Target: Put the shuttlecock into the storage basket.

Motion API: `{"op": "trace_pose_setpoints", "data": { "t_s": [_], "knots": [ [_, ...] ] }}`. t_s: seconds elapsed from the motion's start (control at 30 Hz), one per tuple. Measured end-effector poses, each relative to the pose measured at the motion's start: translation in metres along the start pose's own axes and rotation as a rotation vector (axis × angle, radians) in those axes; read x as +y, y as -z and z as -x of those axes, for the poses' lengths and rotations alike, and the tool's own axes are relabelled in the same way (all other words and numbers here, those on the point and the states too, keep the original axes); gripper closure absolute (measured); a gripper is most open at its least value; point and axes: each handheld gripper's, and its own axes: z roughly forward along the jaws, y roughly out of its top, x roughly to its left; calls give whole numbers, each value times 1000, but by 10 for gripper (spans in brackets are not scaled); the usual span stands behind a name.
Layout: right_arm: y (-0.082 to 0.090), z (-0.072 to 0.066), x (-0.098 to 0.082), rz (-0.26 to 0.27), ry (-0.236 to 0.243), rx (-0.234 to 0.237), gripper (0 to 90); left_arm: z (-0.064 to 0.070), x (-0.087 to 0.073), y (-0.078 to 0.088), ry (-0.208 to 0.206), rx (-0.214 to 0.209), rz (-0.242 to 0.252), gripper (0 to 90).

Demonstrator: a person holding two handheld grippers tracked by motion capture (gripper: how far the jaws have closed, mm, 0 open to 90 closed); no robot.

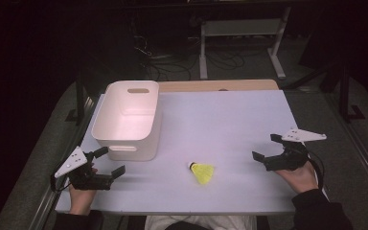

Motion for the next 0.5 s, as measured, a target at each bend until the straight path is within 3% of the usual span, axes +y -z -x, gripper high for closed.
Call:
{"op": "trace_pose_setpoints", "data": {
  "t_s": [0.5],
  "knots": [
    [1,-2,1,-2,15,7,0,0,0,1,-6,-6,7,0]
  ]
}}
